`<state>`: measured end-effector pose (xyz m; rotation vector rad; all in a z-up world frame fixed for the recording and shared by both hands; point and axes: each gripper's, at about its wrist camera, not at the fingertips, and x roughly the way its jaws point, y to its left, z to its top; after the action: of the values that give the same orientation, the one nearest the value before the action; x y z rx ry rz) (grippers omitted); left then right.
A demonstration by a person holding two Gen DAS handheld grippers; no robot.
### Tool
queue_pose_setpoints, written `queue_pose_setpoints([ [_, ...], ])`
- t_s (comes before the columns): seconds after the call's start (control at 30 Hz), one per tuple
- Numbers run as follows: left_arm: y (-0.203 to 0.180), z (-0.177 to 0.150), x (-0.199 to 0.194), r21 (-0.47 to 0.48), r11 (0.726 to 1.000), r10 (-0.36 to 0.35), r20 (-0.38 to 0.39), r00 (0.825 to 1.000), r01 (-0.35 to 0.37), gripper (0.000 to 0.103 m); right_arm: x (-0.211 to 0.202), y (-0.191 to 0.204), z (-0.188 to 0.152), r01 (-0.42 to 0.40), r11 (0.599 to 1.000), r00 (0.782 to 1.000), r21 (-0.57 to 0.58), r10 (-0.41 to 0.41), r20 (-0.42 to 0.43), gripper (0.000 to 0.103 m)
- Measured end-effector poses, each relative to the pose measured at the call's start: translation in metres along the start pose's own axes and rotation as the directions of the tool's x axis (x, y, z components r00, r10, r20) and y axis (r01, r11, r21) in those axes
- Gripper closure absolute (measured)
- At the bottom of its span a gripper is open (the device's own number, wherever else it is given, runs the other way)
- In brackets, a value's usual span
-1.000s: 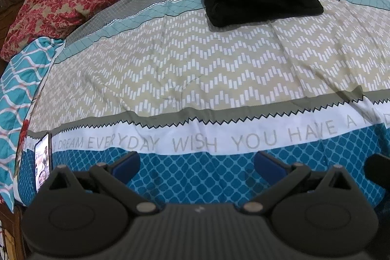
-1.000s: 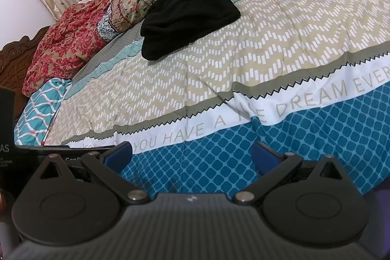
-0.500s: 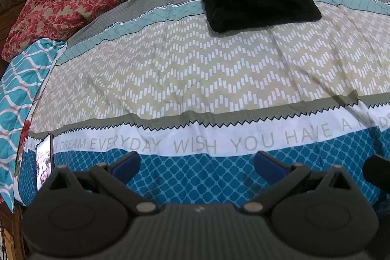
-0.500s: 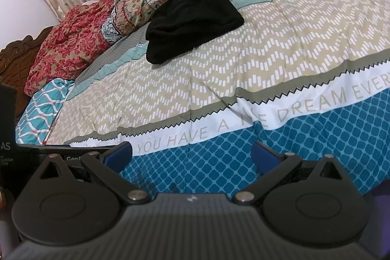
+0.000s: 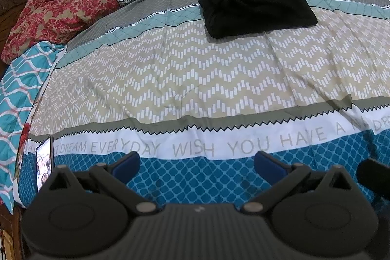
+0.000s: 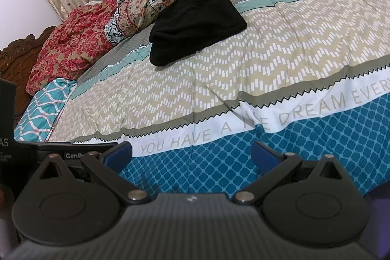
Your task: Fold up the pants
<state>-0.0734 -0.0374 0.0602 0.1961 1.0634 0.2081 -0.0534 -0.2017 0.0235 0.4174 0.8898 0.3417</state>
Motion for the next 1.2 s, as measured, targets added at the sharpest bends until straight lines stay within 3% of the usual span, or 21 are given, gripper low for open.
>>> queue_pose_setpoints([
  [1.2, -0.0023, -0.0014, 0.0043, 0.0, 1.0, -0.005, -0.014, 1.0, 0.005, 0.0, 0.002, -0.003, -0.0009, 0.002, 1.0, 1.0, 0.016, -0.002, -0.009, 0.0],
])
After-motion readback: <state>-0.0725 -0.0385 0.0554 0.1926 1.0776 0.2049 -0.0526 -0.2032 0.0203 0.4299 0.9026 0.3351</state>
